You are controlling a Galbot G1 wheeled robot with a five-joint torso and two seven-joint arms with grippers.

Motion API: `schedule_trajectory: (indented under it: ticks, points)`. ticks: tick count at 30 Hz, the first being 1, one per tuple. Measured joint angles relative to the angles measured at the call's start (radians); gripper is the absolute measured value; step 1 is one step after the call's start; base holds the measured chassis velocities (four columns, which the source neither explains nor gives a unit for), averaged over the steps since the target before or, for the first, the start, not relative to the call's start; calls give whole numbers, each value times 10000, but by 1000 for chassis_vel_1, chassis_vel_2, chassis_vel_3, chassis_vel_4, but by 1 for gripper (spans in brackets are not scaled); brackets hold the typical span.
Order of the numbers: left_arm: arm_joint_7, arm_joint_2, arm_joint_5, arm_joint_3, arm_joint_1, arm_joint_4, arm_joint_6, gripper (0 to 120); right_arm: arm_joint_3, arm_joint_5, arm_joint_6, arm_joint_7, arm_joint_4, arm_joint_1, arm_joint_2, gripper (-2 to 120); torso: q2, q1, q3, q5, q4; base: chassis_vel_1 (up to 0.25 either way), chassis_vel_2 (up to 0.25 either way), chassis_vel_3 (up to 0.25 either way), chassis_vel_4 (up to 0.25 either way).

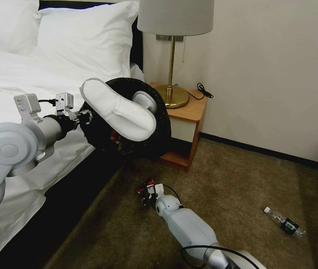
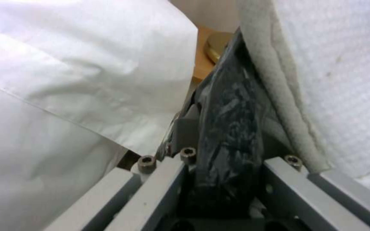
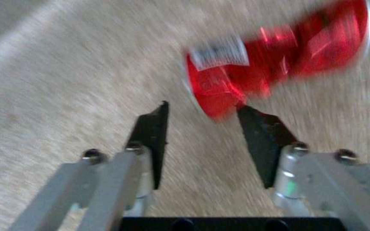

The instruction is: Pick up the trash bin, then pick up the garbage on the floor and place it into the trash bin.

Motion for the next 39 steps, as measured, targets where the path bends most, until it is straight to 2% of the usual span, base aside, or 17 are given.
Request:
schedule_trajectory:
  ticks: [1,3,4,6,7,10,13,15,24,29,39]
  points:
    - [0,0,0,0,0,0,0,1,0,0,0,0,0,0,0,45,0,0,0,0,0,0,0,0,0]
    - [21,5,-10,-10,-3,4,0,1,-122,-498,146,-45,259,3,2,55,0,0,0,0,1,0,0,0,0]
    - [21,5,-10,-10,-3,4,0,1,-122,-498,146,-45,259,3,2,55,0,0,0,0,1,0,0,0,0]
    - [30,-3,-19,29,-69,7,7,1,-230,-1227,516,-148,260,84,1,69,0,-2,0,0,0,0,0,0,0]
    - [30,-3,-19,29,-69,7,7,1,-230,-1227,516,-148,260,84,1,69,0,-2,0,0,0,0,0,0,0]
    - [37,31,-57,40,-121,7,12,1,-198,-1976,911,-279,-177,211,1,82,0,-1,0,0,0,0,0,0,0]
    - [43,56,-68,34,-121,5,15,1,-140,-2387,1092,-401,-440,267,-1,87,0,-2,0,0,0,0,0,0,0]
    - [66,69,-81,28,-123,-7,16,1,-119,-2744,1388,-602,-790,360,-2,96,0,-1,0,0,-2,0,0,0,0]
    - [83,77,-87,31,-152,-62,14,1,-71,-3139,1704,-802,-1108,434,0,98,0,-2,0,0,0,0,0,0,0]
    - [62,128,-106,19,-140,-131,-19,1,-29,-3174,1709,-803,-1199,434,0,90,0,-1,0,0,0,0,0,0,0]
    - [38,158,-133,6,-129,-167,-46,1,76,-3423,1884,-889,-1522,442,4,88,0,-1,0,1,0,0,0,0,0]
